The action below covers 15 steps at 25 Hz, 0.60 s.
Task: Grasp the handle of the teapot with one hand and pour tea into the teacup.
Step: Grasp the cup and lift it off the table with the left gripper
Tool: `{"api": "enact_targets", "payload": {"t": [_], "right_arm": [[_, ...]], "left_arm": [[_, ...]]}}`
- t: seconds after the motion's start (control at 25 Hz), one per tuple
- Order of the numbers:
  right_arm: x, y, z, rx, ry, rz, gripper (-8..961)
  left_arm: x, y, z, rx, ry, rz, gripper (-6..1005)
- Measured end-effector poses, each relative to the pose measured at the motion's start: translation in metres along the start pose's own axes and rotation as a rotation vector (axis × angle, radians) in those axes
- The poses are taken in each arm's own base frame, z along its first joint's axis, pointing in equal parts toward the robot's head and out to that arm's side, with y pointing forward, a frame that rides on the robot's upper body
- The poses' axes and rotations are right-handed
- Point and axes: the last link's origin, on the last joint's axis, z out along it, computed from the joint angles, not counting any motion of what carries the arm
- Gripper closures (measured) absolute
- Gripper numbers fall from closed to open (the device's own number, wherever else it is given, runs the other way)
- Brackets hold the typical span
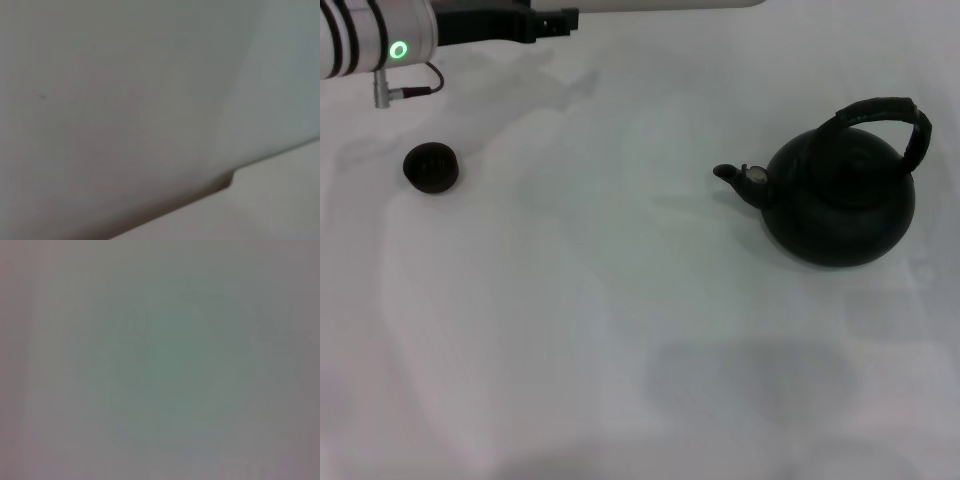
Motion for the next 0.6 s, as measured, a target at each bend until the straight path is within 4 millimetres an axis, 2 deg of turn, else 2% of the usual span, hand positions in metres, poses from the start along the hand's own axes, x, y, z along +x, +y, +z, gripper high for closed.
{"api": "enact_targets", "payload": {"t": [0.32, 0.48, 0.6], "right_arm": [[0.000, 0.000, 0.001, -0.001, 0.004, 0.004, 82], [0.000, 0.001, 0.001, -0.002, 0.003, 0.009, 82], [0.000, 0.002, 0.001, -0.002, 0.003, 0.011, 82]], "left_arm": [[0.015, 0.010, 0.009, -0.028, -0.027, 0.099, 219], [0.025, 0.014, 0.010, -0.052, 0.009, 0.079, 222], [0.029, 0.014, 0.007, -0.074, -0.036, 0.030, 224]]}}
